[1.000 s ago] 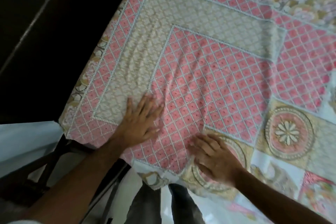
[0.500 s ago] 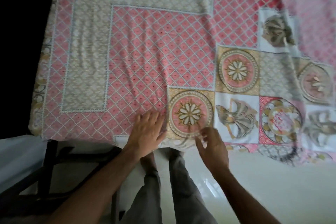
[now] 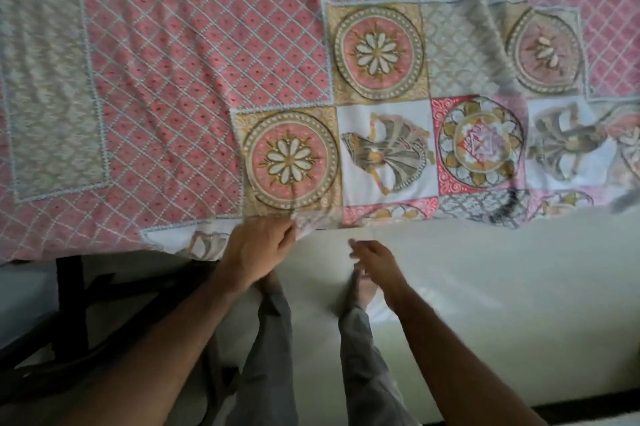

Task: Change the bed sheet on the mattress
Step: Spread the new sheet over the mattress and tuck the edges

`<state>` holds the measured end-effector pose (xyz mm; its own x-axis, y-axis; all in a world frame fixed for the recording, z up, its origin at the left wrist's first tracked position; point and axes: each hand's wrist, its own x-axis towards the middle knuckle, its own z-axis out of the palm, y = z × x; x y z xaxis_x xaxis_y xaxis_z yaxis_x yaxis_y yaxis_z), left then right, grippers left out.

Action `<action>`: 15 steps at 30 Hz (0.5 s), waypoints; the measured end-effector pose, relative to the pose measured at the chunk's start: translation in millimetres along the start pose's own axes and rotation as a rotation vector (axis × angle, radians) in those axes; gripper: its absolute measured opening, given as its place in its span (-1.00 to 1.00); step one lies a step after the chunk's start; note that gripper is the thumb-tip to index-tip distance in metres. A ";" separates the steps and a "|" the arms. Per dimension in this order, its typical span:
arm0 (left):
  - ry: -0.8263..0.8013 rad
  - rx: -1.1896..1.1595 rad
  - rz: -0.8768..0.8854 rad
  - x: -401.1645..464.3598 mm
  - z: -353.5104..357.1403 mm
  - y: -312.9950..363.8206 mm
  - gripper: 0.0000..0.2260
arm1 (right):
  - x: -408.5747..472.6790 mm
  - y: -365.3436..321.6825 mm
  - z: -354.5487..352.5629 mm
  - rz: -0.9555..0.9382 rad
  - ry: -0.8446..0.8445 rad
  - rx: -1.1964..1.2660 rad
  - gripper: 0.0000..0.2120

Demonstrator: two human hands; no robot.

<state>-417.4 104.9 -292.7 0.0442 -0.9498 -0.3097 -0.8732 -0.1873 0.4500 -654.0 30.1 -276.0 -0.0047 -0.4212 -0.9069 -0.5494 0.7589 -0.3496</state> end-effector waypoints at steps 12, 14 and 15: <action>0.480 -1.804 -1.041 -5.8 66.5 57.0 -0.82 | 56.8 32.4 -87.5 -0.115 -0.255 1.101 -0.52; 0.568 -1.795 -1.002 -5.2 69.6 71.5 -0.87 | 45.3 22.7 -104.1 -0.118 -0.272 1.083 -0.53; 0.591 -1.780 -0.995 -2.8 69.3 80.8 -0.86 | 44.4 17.6 -115.2 -0.110 -0.312 1.099 -0.57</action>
<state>-521.7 109.7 -313.5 0.5072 -0.2878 -0.8124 0.7999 -0.1935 0.5680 -760.1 -32.4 -295.3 0.2897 -0.4872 -0.8238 0.4928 0.8138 -0.3080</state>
